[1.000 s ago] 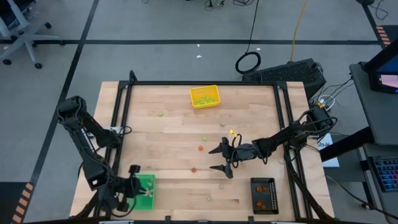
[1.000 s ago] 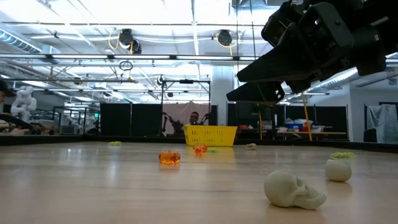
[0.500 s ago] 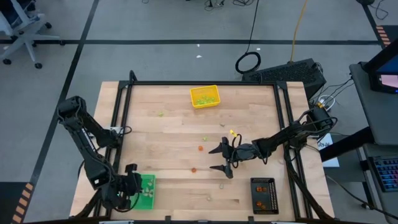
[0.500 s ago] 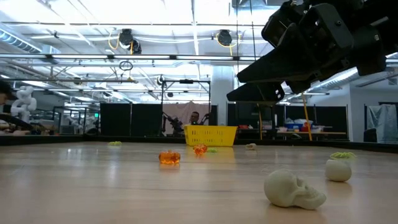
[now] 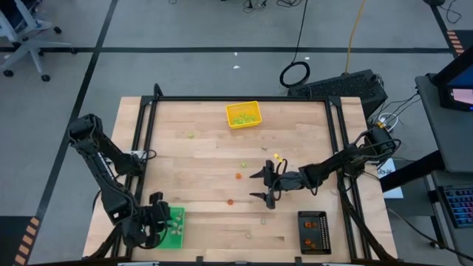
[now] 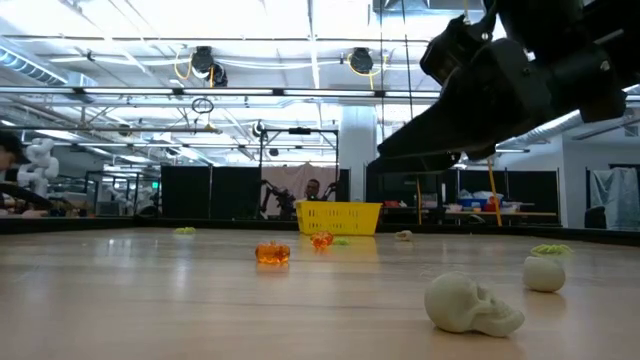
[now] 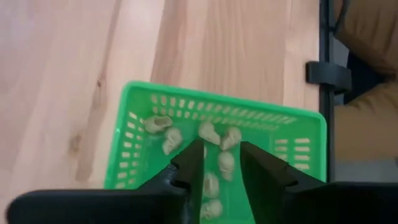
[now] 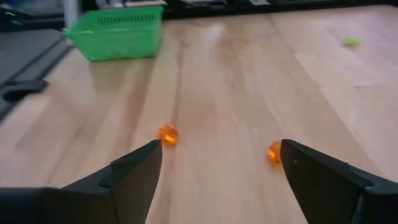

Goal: Sort Halloween decoration
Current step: Put the green spider toy into the yellow bin

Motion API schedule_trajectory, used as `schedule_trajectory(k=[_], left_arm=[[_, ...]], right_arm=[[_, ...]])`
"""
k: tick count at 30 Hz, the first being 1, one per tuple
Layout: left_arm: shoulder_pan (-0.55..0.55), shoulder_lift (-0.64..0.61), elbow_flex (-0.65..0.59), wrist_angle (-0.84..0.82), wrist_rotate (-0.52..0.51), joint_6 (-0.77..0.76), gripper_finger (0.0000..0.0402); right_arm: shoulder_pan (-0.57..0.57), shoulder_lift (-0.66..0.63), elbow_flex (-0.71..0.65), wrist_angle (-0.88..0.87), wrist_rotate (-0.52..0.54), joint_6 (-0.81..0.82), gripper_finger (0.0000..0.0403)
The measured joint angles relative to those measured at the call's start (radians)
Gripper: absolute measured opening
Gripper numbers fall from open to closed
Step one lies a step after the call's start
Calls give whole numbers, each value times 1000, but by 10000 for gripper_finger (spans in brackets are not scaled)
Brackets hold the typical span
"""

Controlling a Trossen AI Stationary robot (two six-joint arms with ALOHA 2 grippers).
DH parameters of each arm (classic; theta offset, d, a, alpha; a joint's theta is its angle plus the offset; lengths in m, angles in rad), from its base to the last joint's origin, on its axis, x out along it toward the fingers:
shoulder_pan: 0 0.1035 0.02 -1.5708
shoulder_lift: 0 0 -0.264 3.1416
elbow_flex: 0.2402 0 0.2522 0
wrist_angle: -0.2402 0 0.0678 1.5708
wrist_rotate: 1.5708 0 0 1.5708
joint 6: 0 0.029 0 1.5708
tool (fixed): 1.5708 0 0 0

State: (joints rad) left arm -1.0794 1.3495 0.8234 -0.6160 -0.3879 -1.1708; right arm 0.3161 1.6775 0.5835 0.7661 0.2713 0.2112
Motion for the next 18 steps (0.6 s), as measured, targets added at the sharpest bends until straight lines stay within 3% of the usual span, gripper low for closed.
schedule_trajectory(k=[7, 11, 15, 18], left_arm=[[38, 0, 0, -23, -122, 152, 132], [102, 0, 0, -22, -275, 294, 132], [183, 0, 0, -12, -279, 459, 132], [238, 0, -7, 74, -304, 609, 132]], right_arm=[[-2, -22, 2, -68, 20, 0, 284], [0, -152, 92, -501, 45, 56, 272], [0, -241, 229, -990, 70, 169, 262], [1, -265, 310, -1236, 67, 247, 255]])
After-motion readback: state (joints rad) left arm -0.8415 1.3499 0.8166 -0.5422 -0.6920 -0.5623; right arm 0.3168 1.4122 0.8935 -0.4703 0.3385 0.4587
